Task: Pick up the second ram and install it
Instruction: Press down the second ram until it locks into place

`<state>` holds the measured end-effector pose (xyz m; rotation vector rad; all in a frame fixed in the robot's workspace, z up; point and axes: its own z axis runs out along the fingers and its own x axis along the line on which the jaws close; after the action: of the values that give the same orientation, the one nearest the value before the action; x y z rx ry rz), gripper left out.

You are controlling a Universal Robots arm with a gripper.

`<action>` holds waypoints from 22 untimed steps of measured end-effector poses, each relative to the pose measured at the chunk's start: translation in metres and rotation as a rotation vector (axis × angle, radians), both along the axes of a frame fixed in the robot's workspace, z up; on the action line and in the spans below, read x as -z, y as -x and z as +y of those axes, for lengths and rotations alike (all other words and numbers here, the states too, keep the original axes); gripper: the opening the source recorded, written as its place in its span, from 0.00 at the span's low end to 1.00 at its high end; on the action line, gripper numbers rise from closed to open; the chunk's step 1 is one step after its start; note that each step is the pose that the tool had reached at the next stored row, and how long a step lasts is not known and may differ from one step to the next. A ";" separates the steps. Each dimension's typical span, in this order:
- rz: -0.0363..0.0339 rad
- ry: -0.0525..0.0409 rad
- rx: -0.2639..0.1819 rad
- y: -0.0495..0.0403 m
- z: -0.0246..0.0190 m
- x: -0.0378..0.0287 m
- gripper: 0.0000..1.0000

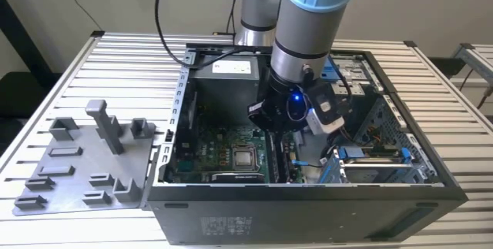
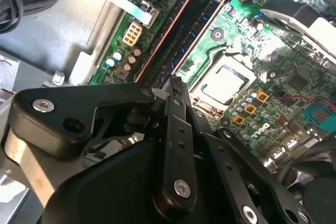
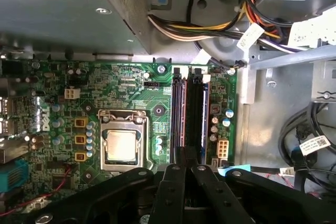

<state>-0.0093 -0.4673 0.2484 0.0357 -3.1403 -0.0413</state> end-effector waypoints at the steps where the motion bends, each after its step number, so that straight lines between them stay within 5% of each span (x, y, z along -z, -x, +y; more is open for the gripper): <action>1: 0.0000 -0.0001 -0.018 0.0000 0.0000 0.0000 0.11; 22: 0.0000 -0.0009 -0.400 0.0000 0.0000 0.0033 0.11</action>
<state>-0.0092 -0.4673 0.2451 0.6581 -3.0655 -0.0415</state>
